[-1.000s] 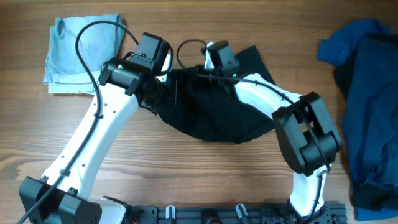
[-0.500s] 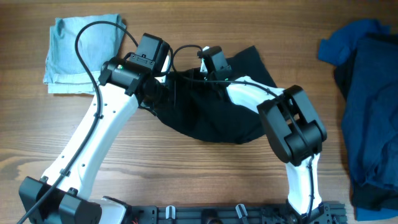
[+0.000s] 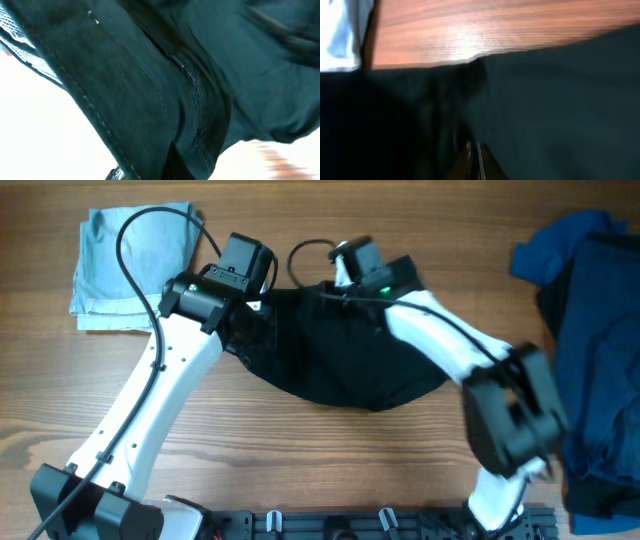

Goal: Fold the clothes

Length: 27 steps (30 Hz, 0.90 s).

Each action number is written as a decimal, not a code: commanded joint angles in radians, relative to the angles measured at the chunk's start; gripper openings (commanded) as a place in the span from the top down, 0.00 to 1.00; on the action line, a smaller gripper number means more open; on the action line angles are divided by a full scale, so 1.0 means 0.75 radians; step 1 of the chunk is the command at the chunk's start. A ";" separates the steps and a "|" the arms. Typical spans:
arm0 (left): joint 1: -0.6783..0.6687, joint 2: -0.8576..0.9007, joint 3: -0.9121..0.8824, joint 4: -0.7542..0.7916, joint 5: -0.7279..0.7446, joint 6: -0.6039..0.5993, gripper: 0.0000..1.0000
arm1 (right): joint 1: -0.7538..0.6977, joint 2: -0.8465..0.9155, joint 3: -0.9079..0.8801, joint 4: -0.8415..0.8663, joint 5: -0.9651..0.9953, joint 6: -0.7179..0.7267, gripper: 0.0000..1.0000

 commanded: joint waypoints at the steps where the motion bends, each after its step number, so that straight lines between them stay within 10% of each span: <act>1: 0.016 -0.015 0.025 0.058 -0.055 0.109 0.96 | 0.006 -0.052 0.022 -0.181 -0.030 0.008 0.96; 27: -0.111 -0.015 0.111 -0.039 0.331 0.497 0.96 | 0.174 0.352 0.002 0.325 -0.315 0.421 0.96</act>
